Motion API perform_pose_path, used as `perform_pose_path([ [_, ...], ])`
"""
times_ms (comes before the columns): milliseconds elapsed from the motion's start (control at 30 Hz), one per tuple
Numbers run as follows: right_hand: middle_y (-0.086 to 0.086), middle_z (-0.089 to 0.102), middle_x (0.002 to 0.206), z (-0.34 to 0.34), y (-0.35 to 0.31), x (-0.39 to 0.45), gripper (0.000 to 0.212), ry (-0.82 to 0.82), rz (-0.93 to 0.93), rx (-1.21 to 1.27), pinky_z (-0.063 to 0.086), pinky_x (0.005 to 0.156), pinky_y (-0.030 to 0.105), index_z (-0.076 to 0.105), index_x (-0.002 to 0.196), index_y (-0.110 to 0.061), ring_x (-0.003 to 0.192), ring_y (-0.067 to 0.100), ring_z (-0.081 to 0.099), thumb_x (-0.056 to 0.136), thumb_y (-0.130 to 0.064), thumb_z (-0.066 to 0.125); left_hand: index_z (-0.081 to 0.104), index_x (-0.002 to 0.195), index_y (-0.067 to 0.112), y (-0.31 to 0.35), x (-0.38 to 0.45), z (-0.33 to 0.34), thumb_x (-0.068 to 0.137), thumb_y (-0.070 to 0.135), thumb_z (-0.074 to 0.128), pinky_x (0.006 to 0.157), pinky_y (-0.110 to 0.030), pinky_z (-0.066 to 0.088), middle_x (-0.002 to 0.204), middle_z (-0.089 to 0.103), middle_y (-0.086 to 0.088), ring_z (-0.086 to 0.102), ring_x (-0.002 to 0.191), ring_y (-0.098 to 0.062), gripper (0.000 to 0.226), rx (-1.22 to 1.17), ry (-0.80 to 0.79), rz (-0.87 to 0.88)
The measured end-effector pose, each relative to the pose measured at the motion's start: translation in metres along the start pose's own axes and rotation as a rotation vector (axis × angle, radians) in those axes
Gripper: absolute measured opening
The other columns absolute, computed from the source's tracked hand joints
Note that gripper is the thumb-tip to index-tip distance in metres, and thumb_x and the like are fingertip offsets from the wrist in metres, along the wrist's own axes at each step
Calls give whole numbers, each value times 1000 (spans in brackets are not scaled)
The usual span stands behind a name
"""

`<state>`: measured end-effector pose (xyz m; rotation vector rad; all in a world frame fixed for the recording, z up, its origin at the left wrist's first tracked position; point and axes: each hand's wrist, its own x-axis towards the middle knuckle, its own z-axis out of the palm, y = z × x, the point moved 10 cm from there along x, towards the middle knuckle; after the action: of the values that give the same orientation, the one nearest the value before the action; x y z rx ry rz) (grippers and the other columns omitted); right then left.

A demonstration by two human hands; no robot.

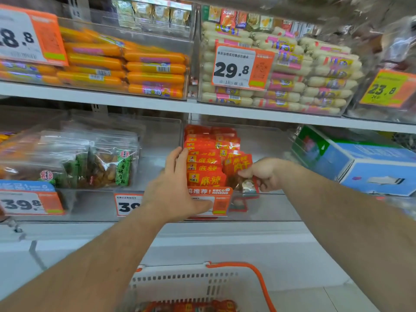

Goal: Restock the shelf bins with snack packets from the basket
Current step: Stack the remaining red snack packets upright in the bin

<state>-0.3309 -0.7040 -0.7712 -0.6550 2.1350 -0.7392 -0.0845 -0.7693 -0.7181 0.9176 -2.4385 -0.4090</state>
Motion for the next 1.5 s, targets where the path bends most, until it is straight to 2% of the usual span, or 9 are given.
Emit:
perform_pose_path([
  [167, 3, 57, 71, 33, 4, 10, 24, -119, 8, -83, 37, 60, 27, 55, 73, -16, 62, 16, 49, 95, -21, 63, -3, 150, 29, 2, -2, -2, 60, 74, 72, 93, -38, 50, 155, -2, 16, 49, 126, -18, 125, 54, 31, -11],
  [367, 10, 66, 104, 33, 9, 25, 14, -68, 50, -257, 46, 77, 32, 62, 88, -14, 88, 24, 56, 84, -23, 71, -5, 146, 33, 3, -3, -3, 60, 76, 69, 90, -37, 50, 154, -4, 18, 50, 124, -17, 121, 73, 50, -6],
  [500, 7, 60, 91, 37, 11, 21, 10, -135, 75, -293, 41, 64, 26, 61, 80, -11, 72, 19, 51, 89, -15, 65, -6, 146, 33, 4, -3, -3, 60, 77, 68, 89, -37, 51, 154, -5, 18, 51, 122, -17, 122, 92, 48, -14],
  [633, 8, 59, 76, 28, -5, 36, 17, -27, -75, -50, 42, 55, 24, 62, 74, -8, 62, 16, 52, 86, 4, 63, -3, 147, 31, 4, -3, -4, 60, 78, 67, 89, -38, 51, 154, -5, 17, 51, 123, -17, 122, 106, 54, -8],
  [733, 14, 63, 87, 20, -7, 38, 11, 45, -86, 83, 54, 71, 35, 64, 88, -4, 76, 25, 59, 84, 6, 64, -2, 149, 29, 3, -4, -3, 61, 79, 66, 90, -38, 51, 155, -6, 17, 50, 125, -17, 122, 117, 48, -13],
  [867, 11, 70, 99, 8, -19, 30, 28, 164, -144, 66, 51, 84, 43, 65, 102, -10, 93, 28, 63, 77, 2, 73, 0, 151, 26, 4, -4, -3, 62, 78, 66, 90, -37, 49, 157, -8, 15, 49, 126, -17, 122, 132, 43, -19],
  [1033, 11, 70, 84, 5, -33, 25, 24, 240, -256, 54, 48, 72, 34, 60, 90, -13, 77, 26, 64, 78, 0, 75, 0, 150, 26, 5, -4, -3, 63, 78, 66, 90, -36, 49, 156, -8, 16, 49, 126, -16, 121, 136, 46, -24],
  [1167, 10, 72, 97, 15, -27, 32, 30, 188, -211, -33, 57, 82, 39, 64, 99, -13, 90, 27, 68, 75, -9, 81, 0, 150, 26, 6, -5, -4, 63, 79, 65, 90, -35, 49, 157, -7, 15, 49, 126, -15, 121, 141, 49, -25],
  [1500, 7, 72, 104, 27, -11, 34, 50, 105, -84, -159, 58, 87, 39, 67, 107, -12, 88, 24, 71, 64, -24, 91, 2, 150, 25, 6, -5, -4, 63, 77, 66, 91, -38, 49, 157, -7, 14, 50, 126, -18, 120, 144, 56, -24],
])
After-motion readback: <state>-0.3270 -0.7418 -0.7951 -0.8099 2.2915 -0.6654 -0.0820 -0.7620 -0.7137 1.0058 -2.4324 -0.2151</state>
